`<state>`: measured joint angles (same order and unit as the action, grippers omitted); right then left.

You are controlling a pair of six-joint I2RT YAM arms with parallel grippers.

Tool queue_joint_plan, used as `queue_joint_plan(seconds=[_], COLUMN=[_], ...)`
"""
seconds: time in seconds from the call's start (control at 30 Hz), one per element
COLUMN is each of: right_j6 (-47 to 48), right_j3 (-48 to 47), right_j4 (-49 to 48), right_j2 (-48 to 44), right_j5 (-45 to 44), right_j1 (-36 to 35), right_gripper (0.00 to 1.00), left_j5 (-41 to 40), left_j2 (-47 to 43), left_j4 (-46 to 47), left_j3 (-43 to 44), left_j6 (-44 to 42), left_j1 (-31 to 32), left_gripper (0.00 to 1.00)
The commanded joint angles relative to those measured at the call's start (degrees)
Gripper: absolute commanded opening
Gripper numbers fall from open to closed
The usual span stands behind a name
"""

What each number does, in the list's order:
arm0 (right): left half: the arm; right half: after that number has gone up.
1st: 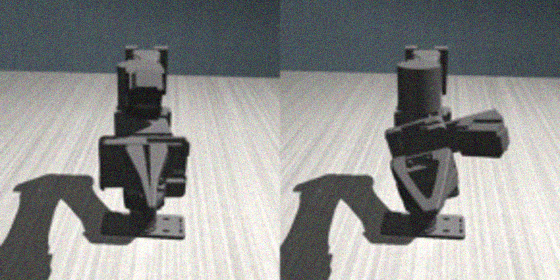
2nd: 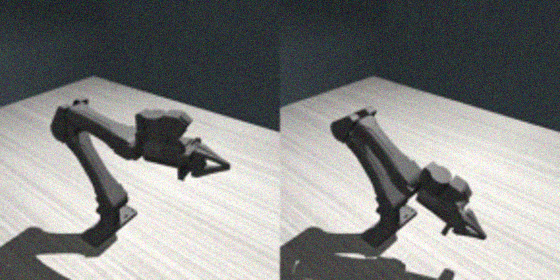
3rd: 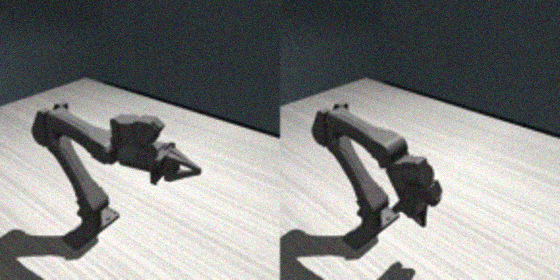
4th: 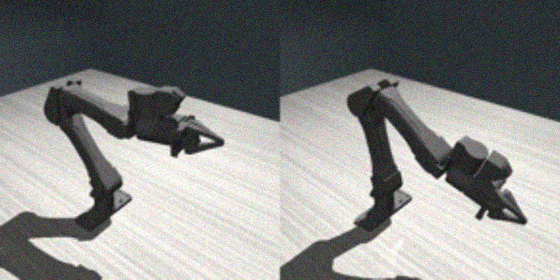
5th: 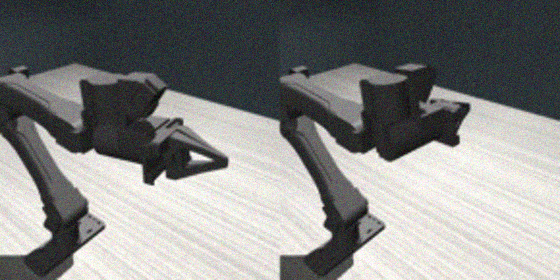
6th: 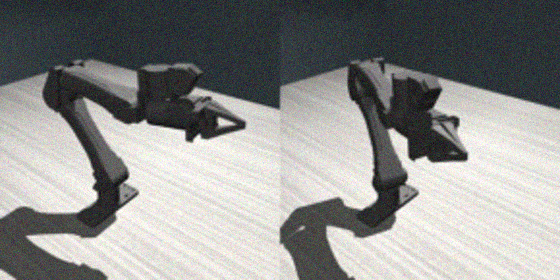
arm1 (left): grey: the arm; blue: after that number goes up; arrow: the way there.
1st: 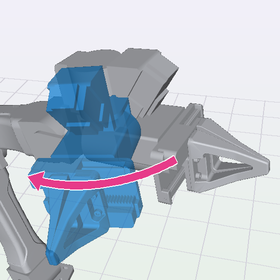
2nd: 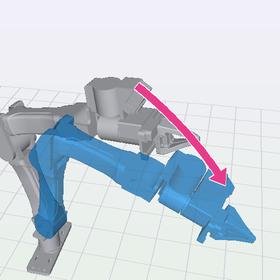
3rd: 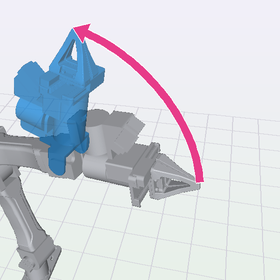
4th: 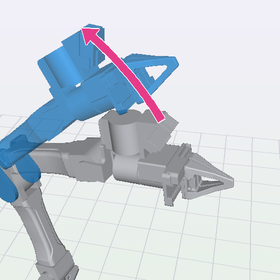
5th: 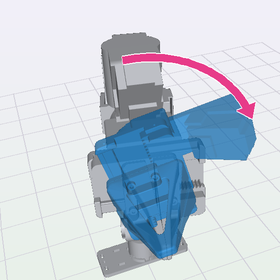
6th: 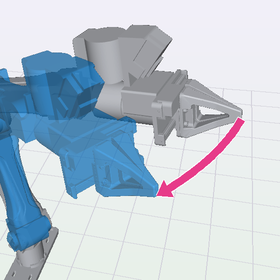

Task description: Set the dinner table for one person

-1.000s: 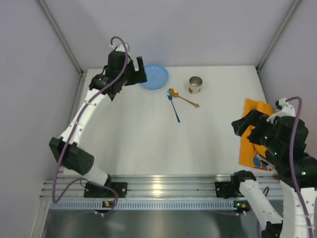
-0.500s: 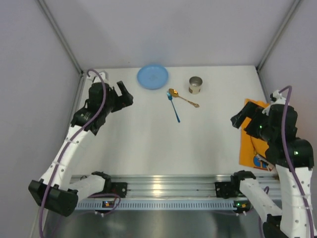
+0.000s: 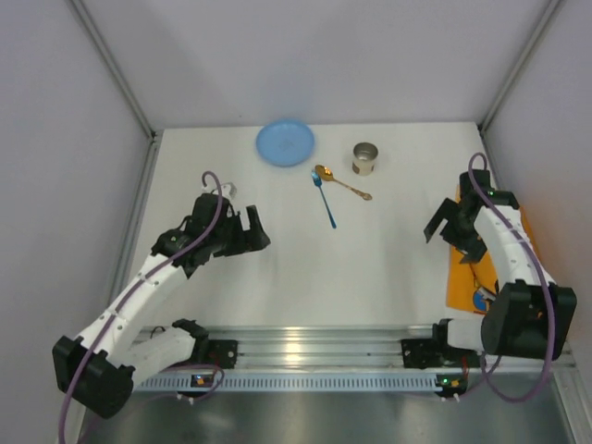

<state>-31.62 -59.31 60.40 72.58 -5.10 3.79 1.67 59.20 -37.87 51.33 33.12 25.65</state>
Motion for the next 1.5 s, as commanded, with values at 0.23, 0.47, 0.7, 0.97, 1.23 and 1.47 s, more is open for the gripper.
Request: queue_joint_plan(seconds=[0.23,0.47,0.7,0.97,1.23,1.47], right_j6=[4.8,7.4,10.5,10.3,6.5,-4.6], right_j3=[-8.3,-7.5,-7.0,-7.4,-7.4,-8.8], right_j4=[-7.0,-12.7,-17.6,-18.4,-15.2,-16.4], right_j2=[15.7,25.4,30.7,33.0,27.2,20.1], right_j5=[-9.0,-9.8,-7.3,-1.7,7.3,17.8], right_j1=[7.9,10.7,11.9,9.7,-6.4,-23.9], right_gripper=[0.97,0.83,0.5,0.08,0.0,0.0], left_j5=[4.7,-0.1,-0.4,-0.8,-1.1,-3.1], left_j2=[-7.6,-9.3,-6.8,0.9,6.3,10.3], left_j4=[-5.9,-9.7,-9.1,-6.4,-2.7,0.9], left_j3=[-0.4,0.5,2.0,6.1,8.1,9.2], left_j6=[-3.7,-0.5,3.4,4.0,5.1,5.5], left_j1=[0.1,0.1,0.1,0.2,3.4,6.8], left_gripper=[0.97,0.96,0.96,0.95,0.96,0.96])
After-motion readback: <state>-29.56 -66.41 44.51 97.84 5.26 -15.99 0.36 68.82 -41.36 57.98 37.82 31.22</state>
